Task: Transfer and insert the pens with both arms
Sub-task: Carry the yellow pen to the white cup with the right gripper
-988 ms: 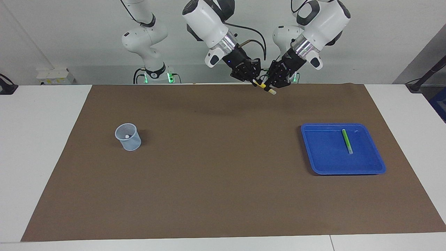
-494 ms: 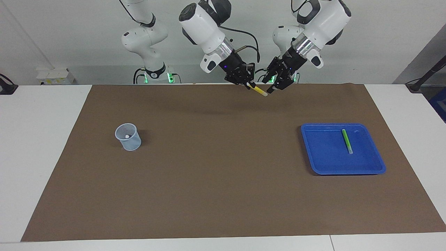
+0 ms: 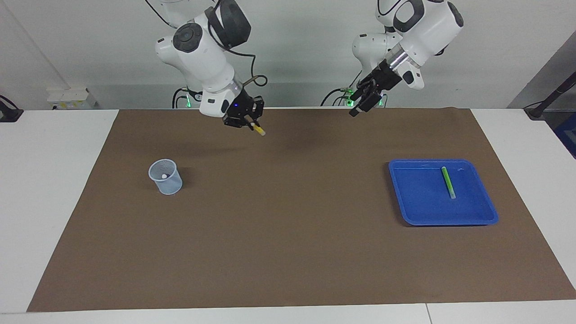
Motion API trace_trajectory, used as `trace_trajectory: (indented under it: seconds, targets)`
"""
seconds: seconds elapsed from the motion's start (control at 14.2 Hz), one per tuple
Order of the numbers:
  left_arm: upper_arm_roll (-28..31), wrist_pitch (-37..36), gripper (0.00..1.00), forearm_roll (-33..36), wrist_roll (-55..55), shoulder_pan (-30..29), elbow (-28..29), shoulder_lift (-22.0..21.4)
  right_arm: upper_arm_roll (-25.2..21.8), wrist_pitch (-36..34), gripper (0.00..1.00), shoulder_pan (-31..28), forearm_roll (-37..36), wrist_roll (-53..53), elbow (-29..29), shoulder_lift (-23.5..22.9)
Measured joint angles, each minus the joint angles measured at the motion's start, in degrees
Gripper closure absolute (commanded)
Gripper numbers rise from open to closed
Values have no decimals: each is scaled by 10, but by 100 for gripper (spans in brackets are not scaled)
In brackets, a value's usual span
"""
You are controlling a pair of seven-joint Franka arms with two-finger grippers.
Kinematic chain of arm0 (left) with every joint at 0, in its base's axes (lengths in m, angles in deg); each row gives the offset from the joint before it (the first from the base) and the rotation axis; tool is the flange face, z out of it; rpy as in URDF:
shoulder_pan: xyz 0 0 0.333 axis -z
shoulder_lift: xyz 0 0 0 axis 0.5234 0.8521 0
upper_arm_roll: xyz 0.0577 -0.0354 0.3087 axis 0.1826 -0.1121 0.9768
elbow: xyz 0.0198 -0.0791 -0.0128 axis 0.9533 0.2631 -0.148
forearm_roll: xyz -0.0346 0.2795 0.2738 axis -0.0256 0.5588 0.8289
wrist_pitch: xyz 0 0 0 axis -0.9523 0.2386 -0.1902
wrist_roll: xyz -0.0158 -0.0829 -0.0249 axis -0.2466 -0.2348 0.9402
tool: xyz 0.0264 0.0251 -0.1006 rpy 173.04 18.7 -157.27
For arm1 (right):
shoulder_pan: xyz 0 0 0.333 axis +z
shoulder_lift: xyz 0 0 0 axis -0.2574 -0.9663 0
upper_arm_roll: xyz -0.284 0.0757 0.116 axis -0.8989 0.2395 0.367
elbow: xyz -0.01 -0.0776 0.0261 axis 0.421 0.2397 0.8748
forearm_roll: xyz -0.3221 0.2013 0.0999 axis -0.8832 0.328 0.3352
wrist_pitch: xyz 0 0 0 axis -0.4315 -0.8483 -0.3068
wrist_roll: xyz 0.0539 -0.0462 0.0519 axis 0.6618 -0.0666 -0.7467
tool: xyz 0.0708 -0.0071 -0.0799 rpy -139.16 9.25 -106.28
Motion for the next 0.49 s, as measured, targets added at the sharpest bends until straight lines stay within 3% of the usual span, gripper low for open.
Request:
trace_trajectory:
  seconds: [0.21, 0.49]
  targets:
    - [3, -71, 0, 33, -161, -68, 2, -10, -1, -31, 100, -36, -110, -149, -10, 2]
    - [4, -97, 0, 106, -334, -89, 5, -13, 1, -6, 100, -39, -265, -313, -19, 3]
